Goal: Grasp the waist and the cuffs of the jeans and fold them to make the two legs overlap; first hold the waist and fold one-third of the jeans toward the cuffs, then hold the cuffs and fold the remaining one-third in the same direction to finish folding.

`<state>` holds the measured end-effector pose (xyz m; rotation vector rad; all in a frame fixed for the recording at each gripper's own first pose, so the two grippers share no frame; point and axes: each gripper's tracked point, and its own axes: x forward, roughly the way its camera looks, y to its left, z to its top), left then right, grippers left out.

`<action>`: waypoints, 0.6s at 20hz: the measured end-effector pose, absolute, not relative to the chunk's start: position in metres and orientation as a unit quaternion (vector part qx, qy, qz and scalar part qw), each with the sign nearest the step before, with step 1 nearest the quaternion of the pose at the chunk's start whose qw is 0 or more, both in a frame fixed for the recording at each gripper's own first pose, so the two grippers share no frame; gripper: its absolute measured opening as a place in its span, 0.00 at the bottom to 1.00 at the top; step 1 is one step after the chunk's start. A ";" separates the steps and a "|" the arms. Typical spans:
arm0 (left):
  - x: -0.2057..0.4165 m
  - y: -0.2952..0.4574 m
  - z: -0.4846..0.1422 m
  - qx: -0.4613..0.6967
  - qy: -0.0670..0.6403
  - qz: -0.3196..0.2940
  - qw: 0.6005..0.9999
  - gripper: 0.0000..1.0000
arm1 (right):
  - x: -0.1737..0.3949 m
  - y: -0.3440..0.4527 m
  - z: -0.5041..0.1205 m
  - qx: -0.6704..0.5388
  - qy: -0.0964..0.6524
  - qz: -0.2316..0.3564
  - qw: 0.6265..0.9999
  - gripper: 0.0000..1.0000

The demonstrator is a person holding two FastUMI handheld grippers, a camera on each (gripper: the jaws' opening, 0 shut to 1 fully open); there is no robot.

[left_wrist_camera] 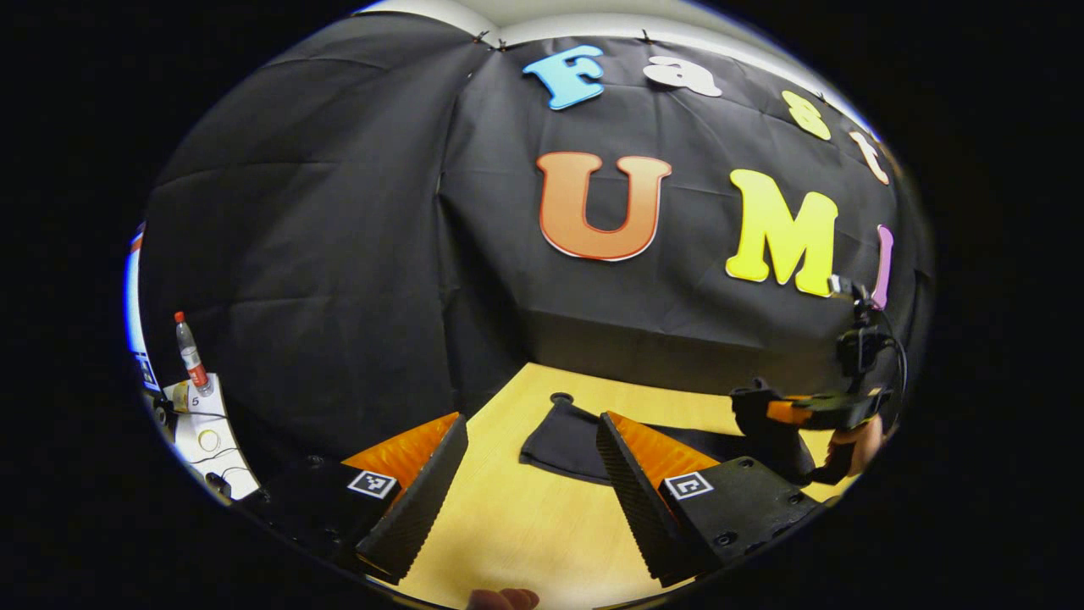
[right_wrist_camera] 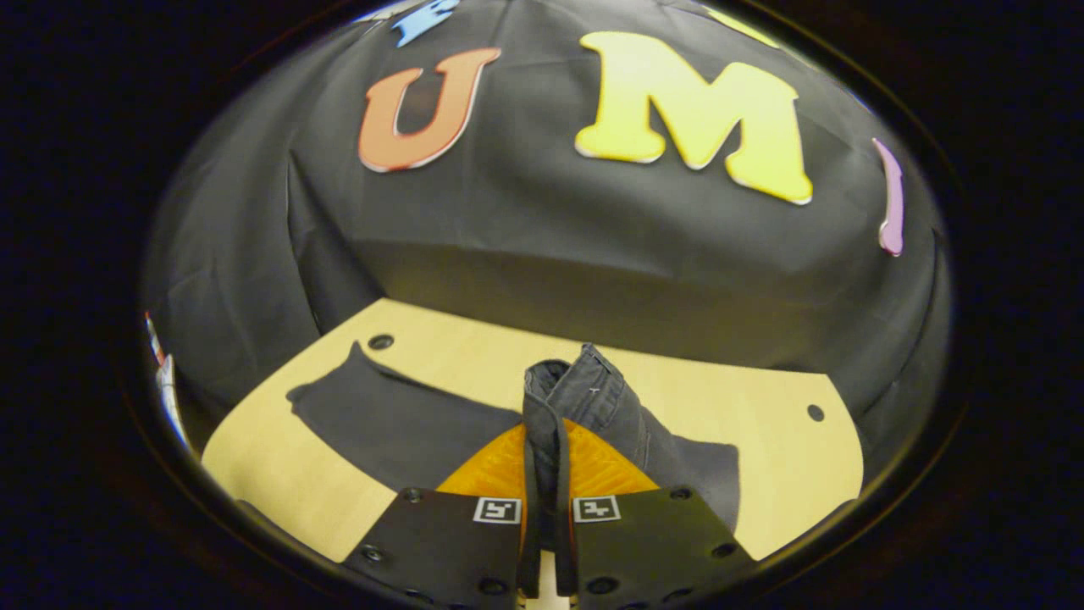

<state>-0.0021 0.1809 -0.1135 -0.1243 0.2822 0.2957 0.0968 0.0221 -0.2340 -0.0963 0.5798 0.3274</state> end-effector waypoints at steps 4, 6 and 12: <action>-0.008 0.204 -0.126 -0.081 0.151 0.165 0.971 0.99 | 0.096 0.029 -0.262 -0.088 0.308 0.162 0.933 0.12; -0.010 0.214 -0.130 -0.083 0.152 0.173 0.970 0.99 | 0.095 0.030 -0.268 -0.101 0.312 0.157 0.932 0.08; -0.009 0.216 -0.139 -0.117 0.164 0.165 0.966 0.99 | 0.070 0.036 -0.287 -0.091 0.368 0.184 0.907 0.27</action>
